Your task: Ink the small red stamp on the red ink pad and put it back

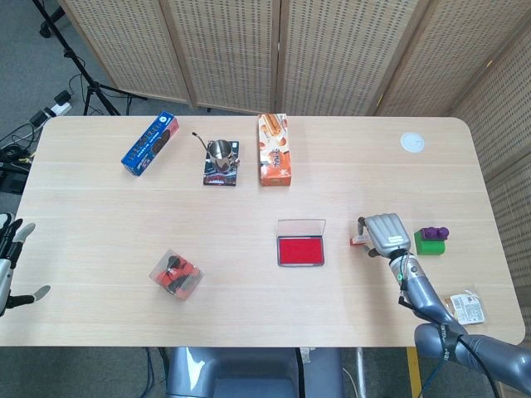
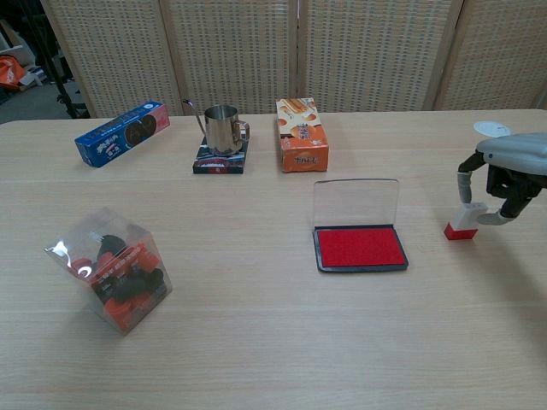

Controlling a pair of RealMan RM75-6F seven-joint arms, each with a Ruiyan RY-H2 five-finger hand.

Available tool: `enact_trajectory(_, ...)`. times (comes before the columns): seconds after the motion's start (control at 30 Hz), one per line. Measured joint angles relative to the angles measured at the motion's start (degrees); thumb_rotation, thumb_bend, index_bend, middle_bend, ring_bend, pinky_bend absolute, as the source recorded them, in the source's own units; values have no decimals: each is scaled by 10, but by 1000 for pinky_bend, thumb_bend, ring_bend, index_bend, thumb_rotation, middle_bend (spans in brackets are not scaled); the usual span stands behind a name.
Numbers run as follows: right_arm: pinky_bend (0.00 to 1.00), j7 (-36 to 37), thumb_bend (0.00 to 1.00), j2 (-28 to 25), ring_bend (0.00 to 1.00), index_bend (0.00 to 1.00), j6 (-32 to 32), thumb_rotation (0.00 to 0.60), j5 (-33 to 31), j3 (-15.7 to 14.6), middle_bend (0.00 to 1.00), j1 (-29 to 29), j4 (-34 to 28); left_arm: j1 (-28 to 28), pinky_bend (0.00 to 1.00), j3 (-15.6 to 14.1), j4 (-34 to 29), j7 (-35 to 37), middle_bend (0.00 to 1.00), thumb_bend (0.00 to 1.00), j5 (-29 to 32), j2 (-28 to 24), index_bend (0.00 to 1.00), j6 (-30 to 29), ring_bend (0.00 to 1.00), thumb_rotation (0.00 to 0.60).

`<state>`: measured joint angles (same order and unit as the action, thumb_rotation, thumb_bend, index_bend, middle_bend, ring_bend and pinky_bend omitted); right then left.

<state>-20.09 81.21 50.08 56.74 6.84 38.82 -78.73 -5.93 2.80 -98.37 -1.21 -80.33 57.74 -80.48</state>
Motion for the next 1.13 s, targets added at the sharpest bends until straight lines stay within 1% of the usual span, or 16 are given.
enact_trajectory(0.43, 1000, -5, 311, -6, 974, 456, 10, 600, -1, 8, 953, 1, -14, 1, 0, 0, 0, 1, 0, 0, -1, 0, 0, -2, 0, 600)
enact_trajectory(0.57, 1000, -4, 311, -21, 974, 456, 23, 600, 5, 11, 950, -3, -39, 2, 0, -1, -1, 5, 0, 0, -5, -1, 0, -4, 0, 600)
enact_trajectory(0.67, 1000, 5, 311, -44, 970, 456, 44, 600, 21, 12, 919, -13, -77, 3, 0, -2, -1, 11, 0, 0, -10, -3, 0, -7, 0, 600)
enact_trajectory(0.7, 1000, 11, 306, -53, 956, 456, 54, 600, 30, 13, 893, -18, -91, 4, 0, -2, -1, 14, 0, 0, -11, -4, 0, -9, 0, 600)
enact_trajectory(0.77, 995, 33, 280, -76, 890, 456, 86, 600, 59, 12, 812, -36, -126, 5, 0, -3, 0, 22, 0, 0, -16, -6, 0, -12, 0, 600)
enact_trajectory(0.83, 877, 62, 227, -96, 694, 426, 119, 600, 93, 8, 643, -56, -150, 5, 0, -3, 2, 32, 0, 0, -21, -8, 0, -13, 0, 600)
enact_trajectory(0.87, 748, 84, 181, -109, 510, 382, 145, 600, 120, 5, 502, -72, -163, 5, 0, -4, 3, 36, 0, 0, -24, -9, 0, -14, 0, 600)
enact_trajectory(0.9, 590, 99, 114, -117, 309, 312, 166, 600, 141, 2, 350, -85, -170, 6, 0, -4, 4, 41, 0, 0, -27, -10, 0, -16, 0, 600)
enact_trajectory(0.93, 494, 114, 74, -125, 193, 260, 190, 600, 163, -3, 253, -99, -175, 7, 0, -5, 6, 47, 0, 0, -33, -11, 0, -19, 0, 600)
enact_trajectory(0.97, 363, 135, 30, -135, 80, 182, 223, 600, 193, -9, 131, -118, -180, 8, 0, -6, 7, 51, 0, 0, -37, -12, 0, -21, 0, 600)
enact_trajectory(1.0, 268, 149, 8, -143, 24, 113, 247, 600, 214, -15, 60, -133, -182, 8, 0, -7, 8, 55, 0, 0, -41, -13, 0, -23, 0, 600)
enact_trajectory(1.03, 210, 163, 0, -150, 3, 70, 271, 600, 233, -21, 25, -149, -184, 10, 0, -8, 9, 59, 0, 0, -46, -14, 0, -27, 0, 600)
enact_trajectory(1.1, 112, 190, 0, -165, 0, 4, 321, 600, 269, -37, 0, -187, -183, 12, 0, -9, 12, 64, 0, 0, -52, -15, 0, -33, 0, 600)
enact_trajectory(1.13, 75, 200, 0, -170, 0, 0, 340, 600, 282, -44, 0, -203, -181, 13, 0, -10, 14, 66, 0, 0, -56, -15, 0, -37, 0, 600)
